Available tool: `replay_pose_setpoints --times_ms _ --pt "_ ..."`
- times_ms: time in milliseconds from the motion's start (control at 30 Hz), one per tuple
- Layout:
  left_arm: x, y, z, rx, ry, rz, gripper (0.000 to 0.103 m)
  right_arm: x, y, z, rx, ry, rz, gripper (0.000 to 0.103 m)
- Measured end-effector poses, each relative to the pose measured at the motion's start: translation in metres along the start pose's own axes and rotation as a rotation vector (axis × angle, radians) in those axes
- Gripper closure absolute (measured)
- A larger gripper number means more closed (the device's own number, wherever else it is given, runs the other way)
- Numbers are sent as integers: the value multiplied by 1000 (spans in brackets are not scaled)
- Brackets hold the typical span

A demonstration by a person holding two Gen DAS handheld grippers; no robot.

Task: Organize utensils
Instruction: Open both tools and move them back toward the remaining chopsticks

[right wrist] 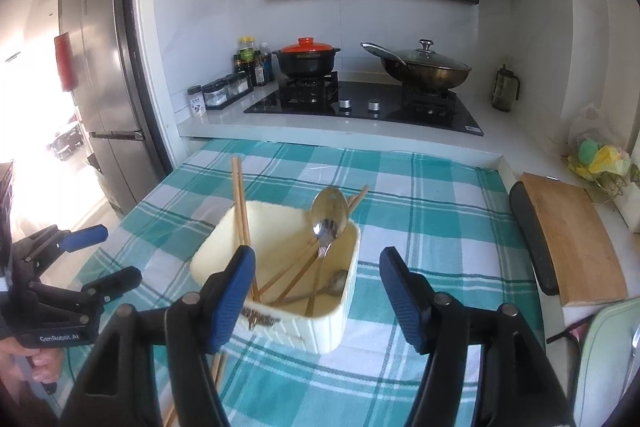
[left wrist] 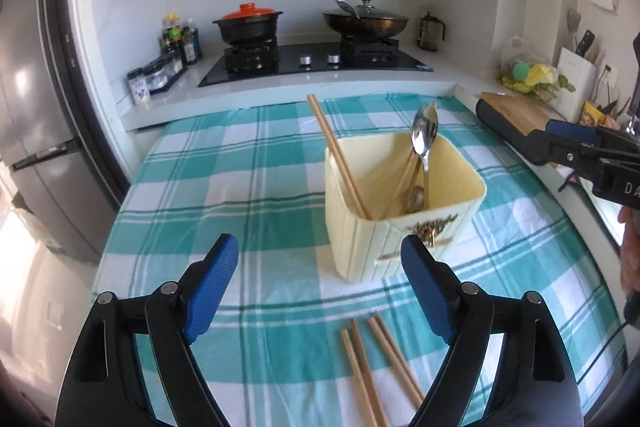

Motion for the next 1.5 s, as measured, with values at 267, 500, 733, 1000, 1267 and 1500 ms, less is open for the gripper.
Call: replay_pose_setpoints --times_ms 267,500,733,1000,1267,1500 --pt "49 -5 -32 -24 -1 -16 17 83 20 -41 51 40 -65 35" --pt "77 -17 -33 -35 3 -7 16 169 -4 -26 154 125 30 35" --pt "103 -14 -25 -31 48 -62 16 224 -58 15 284 244 166 35" --pt "110 -15 -10 -72 112 -98 16 233 -82 40 281 278 236 15" --pt "99 -11 -11 -83 113 -141 16 233 -80 46 265 297 226 0" --pt "87 24 -26 -168 85 -200 16 233 -81 46 265 298 225 0"
Point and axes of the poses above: each gripper's, at about its wrist camera, not at the fingertips, and z roughly the way its jaws point, y to its left, x to its underside, the point moved 8 cm from there along z, roughly the way its jaws point, and after that the axes turned 2 degrees about -z, right-handed, at the moved point
